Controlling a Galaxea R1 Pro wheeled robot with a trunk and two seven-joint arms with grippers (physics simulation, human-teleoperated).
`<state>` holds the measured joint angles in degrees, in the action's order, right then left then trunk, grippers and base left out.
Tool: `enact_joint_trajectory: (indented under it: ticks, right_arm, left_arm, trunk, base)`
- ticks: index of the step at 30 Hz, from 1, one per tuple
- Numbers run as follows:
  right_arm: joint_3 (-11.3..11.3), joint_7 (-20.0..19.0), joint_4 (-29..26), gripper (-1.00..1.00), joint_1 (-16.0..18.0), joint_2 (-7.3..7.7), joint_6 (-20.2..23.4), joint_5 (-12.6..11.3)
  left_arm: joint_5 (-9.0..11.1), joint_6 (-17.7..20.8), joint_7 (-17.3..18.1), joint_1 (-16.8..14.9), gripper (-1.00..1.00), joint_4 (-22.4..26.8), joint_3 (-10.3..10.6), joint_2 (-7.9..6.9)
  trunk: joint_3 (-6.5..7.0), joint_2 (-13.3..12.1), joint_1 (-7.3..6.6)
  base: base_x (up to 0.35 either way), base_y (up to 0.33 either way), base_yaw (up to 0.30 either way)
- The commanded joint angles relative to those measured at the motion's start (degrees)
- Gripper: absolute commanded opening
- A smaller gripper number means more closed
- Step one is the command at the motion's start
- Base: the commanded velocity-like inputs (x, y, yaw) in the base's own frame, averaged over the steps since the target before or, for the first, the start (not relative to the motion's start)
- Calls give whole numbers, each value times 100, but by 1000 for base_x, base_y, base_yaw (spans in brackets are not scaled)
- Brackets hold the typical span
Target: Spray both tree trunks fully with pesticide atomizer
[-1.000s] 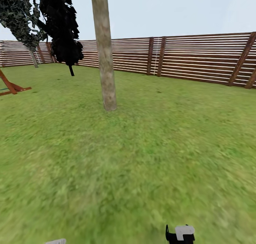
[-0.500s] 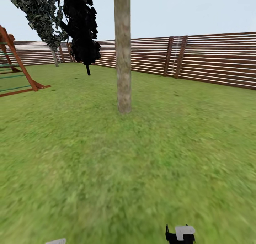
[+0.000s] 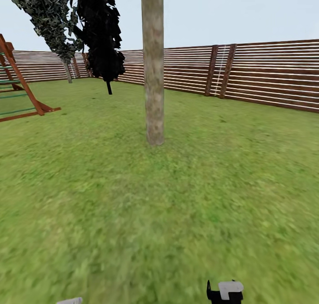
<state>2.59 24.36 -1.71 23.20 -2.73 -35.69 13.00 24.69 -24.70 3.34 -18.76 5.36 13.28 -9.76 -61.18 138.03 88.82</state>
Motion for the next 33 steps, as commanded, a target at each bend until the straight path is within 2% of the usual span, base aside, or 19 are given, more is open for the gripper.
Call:
enact_joint_trajectory:
  ticks: [1,27,33]
  right_arm:
    - [-1,-1,2,100,0,11,0,3]
    - [5,-2,3,100,0,18,0,10]
    - [5,-2,-3,100,0,-22,0,4]
  left_arm:
    - [0,0,0,0,-100,1,-1,0]
    - [-17,0,0,-1,-100,0,-1,0]
    - [-17,0,0,1,-100,0,-1,0]
  trunk:
    - [0,0,0]
    - [0,0,0]
    - [0,0,0]
  base:
    - [339,0,0]
    - [339,0,0]
    - [339,0,0]
